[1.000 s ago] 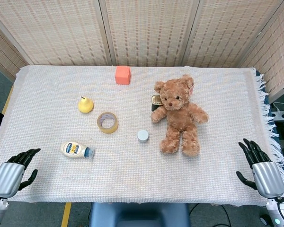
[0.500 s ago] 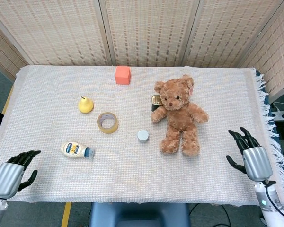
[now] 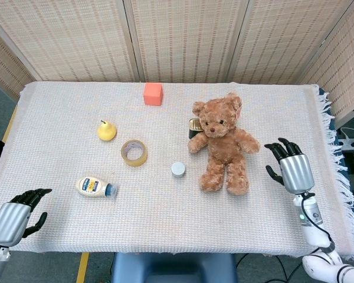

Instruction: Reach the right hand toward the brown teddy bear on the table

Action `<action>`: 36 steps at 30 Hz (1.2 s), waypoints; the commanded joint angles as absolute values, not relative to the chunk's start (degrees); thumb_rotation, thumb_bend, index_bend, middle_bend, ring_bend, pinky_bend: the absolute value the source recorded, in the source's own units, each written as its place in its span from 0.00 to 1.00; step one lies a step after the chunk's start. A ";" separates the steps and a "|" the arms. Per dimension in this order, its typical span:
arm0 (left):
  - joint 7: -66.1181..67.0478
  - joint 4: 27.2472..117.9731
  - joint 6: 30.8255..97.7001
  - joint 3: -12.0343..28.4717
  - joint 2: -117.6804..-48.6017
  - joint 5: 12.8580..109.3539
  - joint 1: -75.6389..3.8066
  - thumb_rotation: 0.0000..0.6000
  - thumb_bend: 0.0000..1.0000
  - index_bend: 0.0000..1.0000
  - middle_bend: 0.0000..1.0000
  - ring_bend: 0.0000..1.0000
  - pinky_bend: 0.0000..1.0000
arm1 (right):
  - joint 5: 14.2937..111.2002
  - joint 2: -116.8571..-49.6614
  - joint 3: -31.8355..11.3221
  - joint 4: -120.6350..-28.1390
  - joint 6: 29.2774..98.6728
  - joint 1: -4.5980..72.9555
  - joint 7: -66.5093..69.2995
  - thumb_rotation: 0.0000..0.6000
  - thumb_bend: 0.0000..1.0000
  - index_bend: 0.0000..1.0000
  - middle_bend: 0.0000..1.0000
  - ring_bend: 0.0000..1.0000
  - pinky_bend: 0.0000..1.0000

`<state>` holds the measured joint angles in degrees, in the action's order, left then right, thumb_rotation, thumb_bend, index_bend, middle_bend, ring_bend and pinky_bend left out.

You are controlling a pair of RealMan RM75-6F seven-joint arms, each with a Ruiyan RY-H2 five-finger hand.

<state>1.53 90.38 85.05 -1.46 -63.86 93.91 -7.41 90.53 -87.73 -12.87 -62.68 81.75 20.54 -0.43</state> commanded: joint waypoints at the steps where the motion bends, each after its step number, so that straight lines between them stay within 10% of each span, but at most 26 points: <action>1: 1.58 90.29 85.09 -1.52 -63.82 94.04 -7.40 1.00 0.42 0.21 0.26 0.25 0.42 | 89.19 -91.03 -13.74 -58.35 79.68 23.38 -0.80 1.00 0.14 0.29 0.34 0.19 0.31; 21: 1.23 90.66 84.84 -1.87 -63.49 94.43 -7.49 1.00 0.42 0.22 0.27 0.25 0.42 | 85.42 -102.19 -13.90 -40.90 74.80 30.66 0.58 1.00 0.14 0.31 0.34 0.19 0.31; 36: 0.73 90.52 85.16 -2.21 -63.27 95.08 -7.36 1.00 0.42 0.22 0.27 0.25 0.42 | 83.89 -111.94 -14.52 -22.71 78.27 34.95 3.41 1.00 0.15 0.47 0.45 0.32 0.50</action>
